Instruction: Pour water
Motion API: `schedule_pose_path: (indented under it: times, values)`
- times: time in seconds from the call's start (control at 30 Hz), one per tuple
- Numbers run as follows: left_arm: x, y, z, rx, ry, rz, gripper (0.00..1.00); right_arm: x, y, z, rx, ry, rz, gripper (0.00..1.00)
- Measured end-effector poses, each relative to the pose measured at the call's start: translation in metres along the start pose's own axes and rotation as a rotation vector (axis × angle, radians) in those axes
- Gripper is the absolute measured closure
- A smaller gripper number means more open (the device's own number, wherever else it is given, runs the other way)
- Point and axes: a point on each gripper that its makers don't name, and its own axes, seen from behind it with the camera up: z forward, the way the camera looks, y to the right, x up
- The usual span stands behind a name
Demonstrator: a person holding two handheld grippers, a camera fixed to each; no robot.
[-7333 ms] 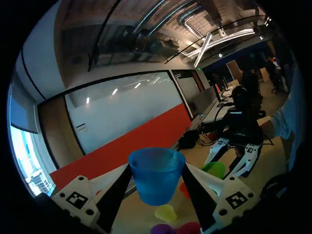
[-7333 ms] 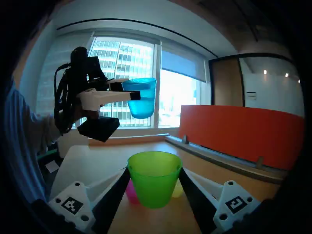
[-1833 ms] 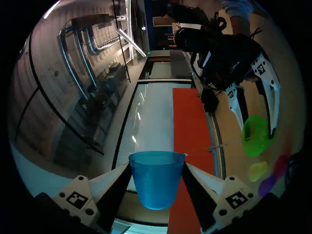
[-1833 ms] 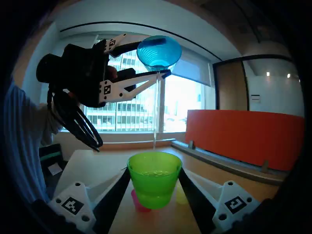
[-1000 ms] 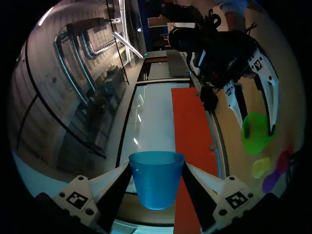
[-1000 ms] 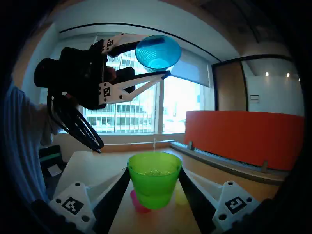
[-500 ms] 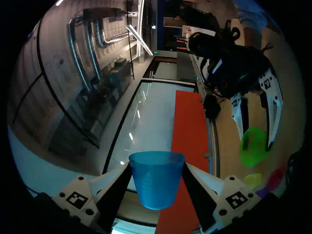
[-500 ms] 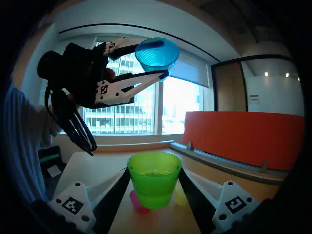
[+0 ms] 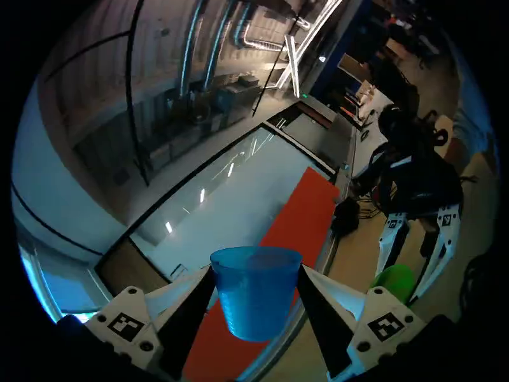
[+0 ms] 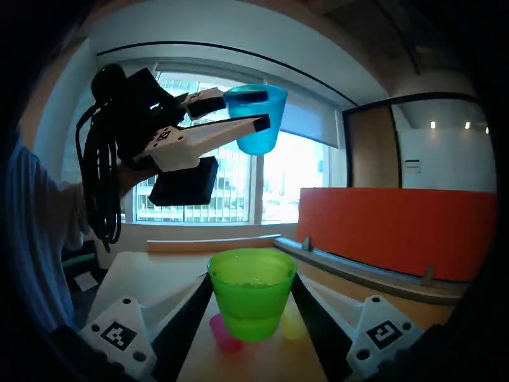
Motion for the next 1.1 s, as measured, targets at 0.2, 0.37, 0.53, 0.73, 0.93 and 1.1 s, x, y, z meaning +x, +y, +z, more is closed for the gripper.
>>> schedule_pose_path:
  times: [0.2, 0.37, 0.53, 0.73, 0.93, 1.1]
  values:
    - [-0.013, -0.001, 0.001, 0.001, -0.020, -0.199, 0.14, 0.003, 0.000, -0.002, -0.005, 0.003, -0.002, 0.11]
    - [-0.027, 0.002, 0.001, -0.007, -0.044, -0.362, 0.14, 0.005, 0.000, -0.003, -0.009, 0.006, -0.002, 0.11]
    - [-0.037, 0.002, 0.002, -0.029, -0.048, -0.548, 0.14, 0.007, -0.001, -0.004, -0.013, 0.008, -0.002, 0.11]
    - [-0.037, -0.003, 0.003, -0.031, -0.017, -0.695, 0.14, 0.008, 0.000, -0.007, -0.018, 0.006, -0.004, 0.11]
    - [-0.041, 0.000, 0.003, -0.032, -0.012, -0.755, 0.14, 0.009, 0.001, -0.008, -0.024, 0.007, -0.002, 0.11]
    - [-0.043, 0.002, 0.001, -0.032, -0.017, -0.770, 0.14, 0.011, 0.001, -0.009, -0.028, 0.006, -0.003, 0.11]
